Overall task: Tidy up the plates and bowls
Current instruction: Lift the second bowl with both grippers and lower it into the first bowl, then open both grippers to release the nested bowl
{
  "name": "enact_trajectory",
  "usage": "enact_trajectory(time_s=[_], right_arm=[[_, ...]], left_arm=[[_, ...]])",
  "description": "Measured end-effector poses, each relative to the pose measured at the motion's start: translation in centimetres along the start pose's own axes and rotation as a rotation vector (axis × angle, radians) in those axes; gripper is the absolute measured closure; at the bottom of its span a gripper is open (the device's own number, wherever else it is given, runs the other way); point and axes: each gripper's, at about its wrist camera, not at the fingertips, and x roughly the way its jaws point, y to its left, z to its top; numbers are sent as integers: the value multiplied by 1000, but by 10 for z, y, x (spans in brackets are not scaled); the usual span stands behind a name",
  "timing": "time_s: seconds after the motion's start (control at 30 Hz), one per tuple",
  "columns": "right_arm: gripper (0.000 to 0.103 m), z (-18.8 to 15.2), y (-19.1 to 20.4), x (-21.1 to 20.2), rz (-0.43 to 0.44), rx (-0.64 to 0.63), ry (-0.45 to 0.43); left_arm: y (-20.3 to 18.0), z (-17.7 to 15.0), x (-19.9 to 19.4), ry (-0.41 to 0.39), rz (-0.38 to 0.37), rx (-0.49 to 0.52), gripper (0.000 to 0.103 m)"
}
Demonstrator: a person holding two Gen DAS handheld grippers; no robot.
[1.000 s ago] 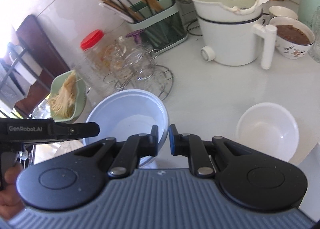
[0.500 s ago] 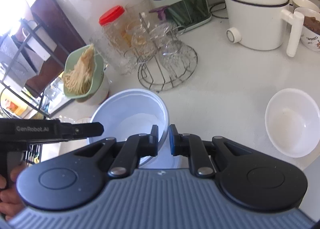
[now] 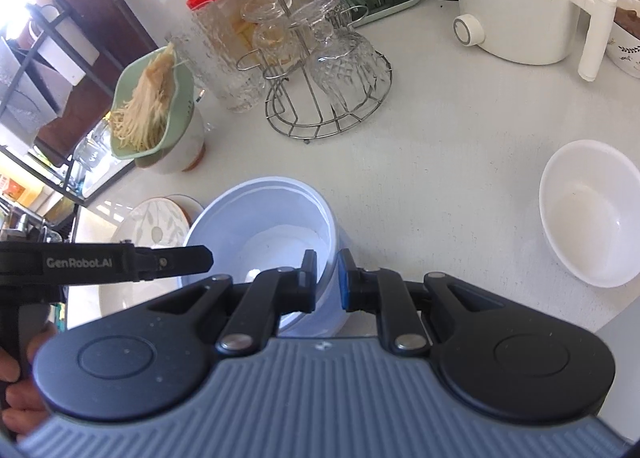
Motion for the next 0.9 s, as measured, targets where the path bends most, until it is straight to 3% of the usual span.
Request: enact_trajectory(time_s=[0.37,0.7,0.9], right_arm=[[87,3,3,2,-7,-16,40],[87,9,8,-17,-16,-12,-60],[87,17,10,-38,-22,-6,-127]], left_arm=[[-4,2,-2,6,28,16,81],[-15,14,-26,-43,23,63,78],[-32,22,-54,-130,11,114,78]])
